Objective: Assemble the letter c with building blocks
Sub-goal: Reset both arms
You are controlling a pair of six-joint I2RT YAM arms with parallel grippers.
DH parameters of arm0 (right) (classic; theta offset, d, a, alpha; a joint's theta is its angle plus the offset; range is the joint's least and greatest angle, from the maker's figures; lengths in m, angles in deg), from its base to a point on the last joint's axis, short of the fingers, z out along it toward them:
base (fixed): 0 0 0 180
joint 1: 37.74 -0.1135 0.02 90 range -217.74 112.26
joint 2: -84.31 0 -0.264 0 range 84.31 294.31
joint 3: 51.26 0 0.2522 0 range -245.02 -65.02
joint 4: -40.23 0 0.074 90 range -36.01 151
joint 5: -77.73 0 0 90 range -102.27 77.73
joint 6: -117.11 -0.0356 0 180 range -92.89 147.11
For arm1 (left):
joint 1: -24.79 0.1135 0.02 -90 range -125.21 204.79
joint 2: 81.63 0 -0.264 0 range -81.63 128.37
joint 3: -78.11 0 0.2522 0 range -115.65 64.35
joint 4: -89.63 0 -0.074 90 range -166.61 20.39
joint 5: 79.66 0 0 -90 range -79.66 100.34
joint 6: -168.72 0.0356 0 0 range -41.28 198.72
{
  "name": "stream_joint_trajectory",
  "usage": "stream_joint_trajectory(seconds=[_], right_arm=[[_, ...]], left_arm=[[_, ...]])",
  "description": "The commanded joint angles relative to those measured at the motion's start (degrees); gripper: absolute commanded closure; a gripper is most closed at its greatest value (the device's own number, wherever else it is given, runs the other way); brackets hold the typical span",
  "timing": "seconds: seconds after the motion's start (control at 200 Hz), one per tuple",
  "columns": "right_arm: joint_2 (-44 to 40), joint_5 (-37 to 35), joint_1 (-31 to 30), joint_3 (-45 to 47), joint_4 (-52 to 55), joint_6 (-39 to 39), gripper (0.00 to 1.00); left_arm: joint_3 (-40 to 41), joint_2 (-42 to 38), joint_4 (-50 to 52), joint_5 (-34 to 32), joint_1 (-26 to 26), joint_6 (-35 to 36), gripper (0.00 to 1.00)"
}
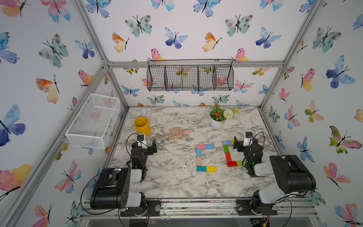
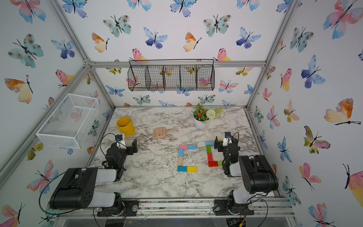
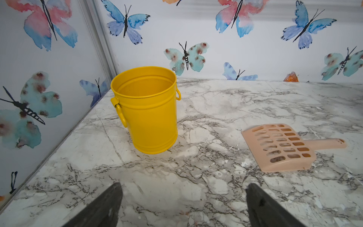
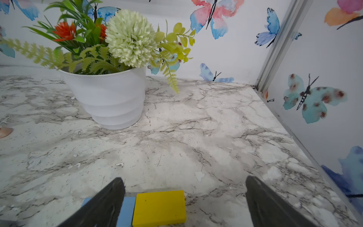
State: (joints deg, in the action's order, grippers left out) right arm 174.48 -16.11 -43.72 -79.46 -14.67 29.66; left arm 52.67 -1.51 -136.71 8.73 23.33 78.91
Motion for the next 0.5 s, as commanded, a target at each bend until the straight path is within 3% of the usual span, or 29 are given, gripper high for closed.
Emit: stream_joint_trajectory(seconds=[0.0,0.22,0.29,0.41,0.496], right_arm=[[-0.1,1.1,0.1,-0.1,0.4,-0.8,0.0],[-0.4,0.8,0.1,0.9,-1.0,-0.7,0.0],[-1.6,4.7,0.2,5.0,-6.9,0.8,0.0],[-0.6,11.9,0.2,14.9,-26.1,4.0,0.0],[3.0,8.0,0.2,13.0,-28.8,2.4,0.0]], left_arm=[[-0.7,0.5,-0.3,-0.6,0.2,-0.2,0.02],[-0.7,0.4,-0.3,-0.6,0.2,-0.2,0.02],[-0.7,0.5,-0.3,-0.6,0.2,-0.2,0.02],[-0.7,0.5,-0.2,-0.6,0.2,-0.2,0.02],[-0.7,0.5,-0.3,-0.5,0.2,-0.2,0.02]])
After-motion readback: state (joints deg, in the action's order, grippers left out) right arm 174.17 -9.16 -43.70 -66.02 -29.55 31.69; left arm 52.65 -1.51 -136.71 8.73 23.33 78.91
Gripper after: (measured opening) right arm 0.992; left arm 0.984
